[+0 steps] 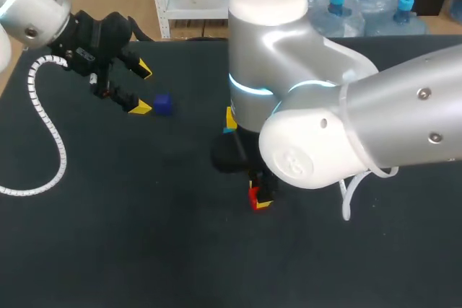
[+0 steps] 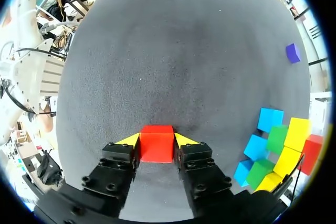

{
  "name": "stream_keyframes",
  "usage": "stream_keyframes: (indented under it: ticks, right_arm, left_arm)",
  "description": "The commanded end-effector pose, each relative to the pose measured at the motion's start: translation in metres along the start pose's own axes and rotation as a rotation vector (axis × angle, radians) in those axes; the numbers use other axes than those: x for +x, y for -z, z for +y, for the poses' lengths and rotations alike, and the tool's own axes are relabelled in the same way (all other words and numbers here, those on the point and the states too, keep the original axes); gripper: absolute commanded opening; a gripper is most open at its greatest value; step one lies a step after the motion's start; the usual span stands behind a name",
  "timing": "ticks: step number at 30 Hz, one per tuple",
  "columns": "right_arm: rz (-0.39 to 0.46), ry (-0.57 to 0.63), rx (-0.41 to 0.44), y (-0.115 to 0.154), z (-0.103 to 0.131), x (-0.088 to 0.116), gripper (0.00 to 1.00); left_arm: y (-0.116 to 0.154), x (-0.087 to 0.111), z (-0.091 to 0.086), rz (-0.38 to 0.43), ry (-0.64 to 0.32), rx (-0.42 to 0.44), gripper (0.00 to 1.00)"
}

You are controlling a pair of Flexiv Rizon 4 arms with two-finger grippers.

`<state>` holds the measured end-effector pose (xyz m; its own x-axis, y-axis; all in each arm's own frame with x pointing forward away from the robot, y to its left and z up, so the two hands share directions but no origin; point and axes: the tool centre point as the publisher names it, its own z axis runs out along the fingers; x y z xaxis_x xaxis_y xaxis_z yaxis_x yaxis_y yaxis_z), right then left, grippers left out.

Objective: Place the blue cubes, place green cubes on the blue cubes, place the yellow cubes on the green cubes, then place the red cubes on the yellow cubes, and place purple cube on the red cubes.

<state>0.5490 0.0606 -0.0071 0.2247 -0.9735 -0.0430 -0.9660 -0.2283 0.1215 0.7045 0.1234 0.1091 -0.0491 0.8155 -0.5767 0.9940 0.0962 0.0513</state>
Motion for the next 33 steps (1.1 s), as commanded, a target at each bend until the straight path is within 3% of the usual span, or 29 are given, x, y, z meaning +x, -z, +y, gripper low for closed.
stream_keyframes:
  ticks: [1, 4, 15, 23, 33]
  right_arm:
    - [-0.003, 0.001, 0.000, -0.001, 0.000, 0.000, 0.12]
    - [-0.003, 0.003, -0.001, -0.002, 0.001, -0.001, 0.00]
    - [-0.057, -0.018, 0.036, 0.010, 0.014, -0.002, 0.00]
    - [-0.103, -0.042, 0.094, 0.045, 0.022, 0.009, 0.00]
    - [-0.084, -0.064, 0.147, 0.080, 0.021, 0.019, 0.00]
  left_arm:
    - [0.000, 0.001, -0.001, -0.004, -0.003, -0.002, 1.00]
    - [0.000, 0.001, -0.001, -0.004, -0.003, -0.002, 1.00]
    - [0.000, 0.001, -0.001, -0.004, -0.003, -0.002, 1.00]
    - [0.000, 0.001, -0.001, -0.004, -0.003, -0.002, 1.00]
    - [0.000, 0.001, -0.001, -0.004, -0.003, -0.002, 1.00]
